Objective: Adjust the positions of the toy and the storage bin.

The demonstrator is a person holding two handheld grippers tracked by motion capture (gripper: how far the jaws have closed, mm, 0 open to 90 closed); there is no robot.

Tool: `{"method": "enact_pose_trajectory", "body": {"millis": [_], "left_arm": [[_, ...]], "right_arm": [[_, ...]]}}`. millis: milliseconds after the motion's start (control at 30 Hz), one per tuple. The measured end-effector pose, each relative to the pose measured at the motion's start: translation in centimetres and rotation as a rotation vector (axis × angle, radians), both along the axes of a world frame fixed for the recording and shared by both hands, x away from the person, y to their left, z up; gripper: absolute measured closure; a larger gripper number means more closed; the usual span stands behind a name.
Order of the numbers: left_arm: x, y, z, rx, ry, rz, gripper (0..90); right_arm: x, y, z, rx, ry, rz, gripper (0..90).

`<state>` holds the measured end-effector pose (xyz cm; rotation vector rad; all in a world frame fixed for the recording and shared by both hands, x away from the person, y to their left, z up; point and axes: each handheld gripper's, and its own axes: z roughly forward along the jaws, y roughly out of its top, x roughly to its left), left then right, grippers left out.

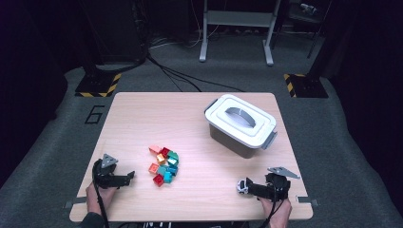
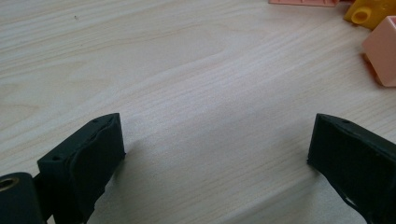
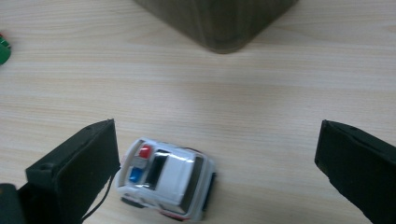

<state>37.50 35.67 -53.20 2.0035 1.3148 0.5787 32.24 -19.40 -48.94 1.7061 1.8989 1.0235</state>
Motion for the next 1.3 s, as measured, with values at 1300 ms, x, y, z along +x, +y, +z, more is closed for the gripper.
{"method": "enact_pose_trajectory", "body": {"millis": [1300], "left_arm": [[0.0,0.1,0.0,-0.001,0.007,-0.004,3.8]], "right_arm": [[-1.4,5.6,-3.2,-0.197,0.035,-0.039,23.6]]}}
